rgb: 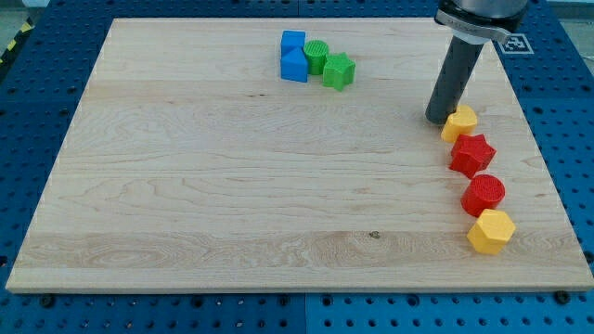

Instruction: Nudge the green star a bit up

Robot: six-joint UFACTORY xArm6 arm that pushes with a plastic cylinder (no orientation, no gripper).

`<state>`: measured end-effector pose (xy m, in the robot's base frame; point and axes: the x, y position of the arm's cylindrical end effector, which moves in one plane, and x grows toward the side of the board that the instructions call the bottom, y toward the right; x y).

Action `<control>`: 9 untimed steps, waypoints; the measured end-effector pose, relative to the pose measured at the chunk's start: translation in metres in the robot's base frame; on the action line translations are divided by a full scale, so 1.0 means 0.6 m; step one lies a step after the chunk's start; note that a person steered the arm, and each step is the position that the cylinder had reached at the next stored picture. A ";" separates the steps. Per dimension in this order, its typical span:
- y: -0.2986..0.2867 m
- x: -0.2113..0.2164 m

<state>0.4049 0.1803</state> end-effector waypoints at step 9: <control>-0.138 -0.094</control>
<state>0.3482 0.0975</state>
